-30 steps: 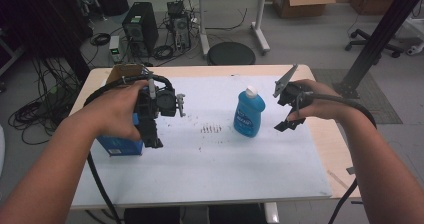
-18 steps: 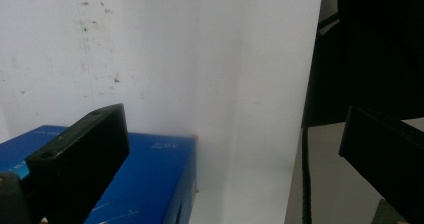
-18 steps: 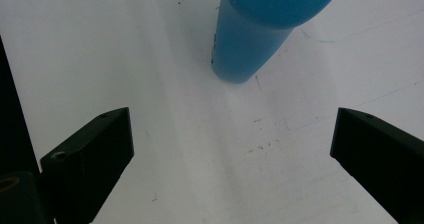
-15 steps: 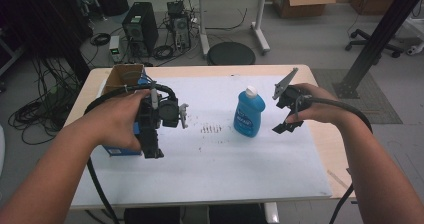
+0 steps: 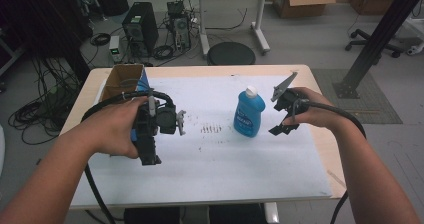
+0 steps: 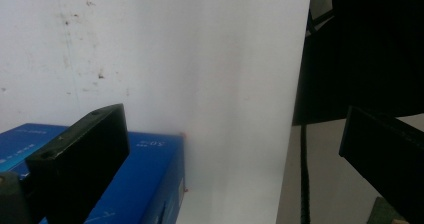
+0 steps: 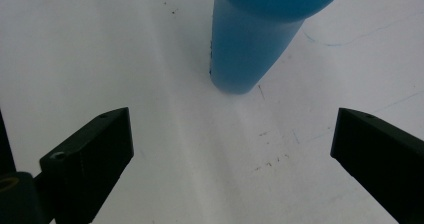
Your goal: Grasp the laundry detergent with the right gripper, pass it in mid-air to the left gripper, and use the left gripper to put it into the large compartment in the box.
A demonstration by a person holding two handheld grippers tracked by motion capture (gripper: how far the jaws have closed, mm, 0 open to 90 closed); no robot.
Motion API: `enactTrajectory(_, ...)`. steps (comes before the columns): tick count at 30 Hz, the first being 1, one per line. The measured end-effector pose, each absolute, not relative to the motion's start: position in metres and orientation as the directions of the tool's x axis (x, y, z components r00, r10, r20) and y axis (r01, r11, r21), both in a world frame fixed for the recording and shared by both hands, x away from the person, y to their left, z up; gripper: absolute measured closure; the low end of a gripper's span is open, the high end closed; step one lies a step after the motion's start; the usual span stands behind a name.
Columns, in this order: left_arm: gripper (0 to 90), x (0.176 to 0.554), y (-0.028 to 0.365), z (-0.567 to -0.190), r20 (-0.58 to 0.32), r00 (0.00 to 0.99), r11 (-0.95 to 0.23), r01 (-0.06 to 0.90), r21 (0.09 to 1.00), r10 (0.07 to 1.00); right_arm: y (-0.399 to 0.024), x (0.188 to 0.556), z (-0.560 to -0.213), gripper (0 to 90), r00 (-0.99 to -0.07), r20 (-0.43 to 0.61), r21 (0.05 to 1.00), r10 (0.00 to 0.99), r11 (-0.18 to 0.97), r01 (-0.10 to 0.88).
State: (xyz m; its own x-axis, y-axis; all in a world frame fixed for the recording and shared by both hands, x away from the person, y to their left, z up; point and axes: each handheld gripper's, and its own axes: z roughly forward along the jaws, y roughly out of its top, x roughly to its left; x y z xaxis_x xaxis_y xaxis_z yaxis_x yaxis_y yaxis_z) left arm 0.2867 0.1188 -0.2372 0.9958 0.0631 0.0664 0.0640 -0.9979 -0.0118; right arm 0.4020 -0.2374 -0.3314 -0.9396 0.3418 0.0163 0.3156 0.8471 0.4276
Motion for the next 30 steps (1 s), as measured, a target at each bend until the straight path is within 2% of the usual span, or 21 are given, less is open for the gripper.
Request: enactTrajectory(30,0.3,0.277,0.126,-0.254,0.046,0.997,-0.998,0.064,-0.017,0.063,-0.230,0.407,-0.374,3.4,-0.906,0.048,0.575,0.420,0.730,0.368)
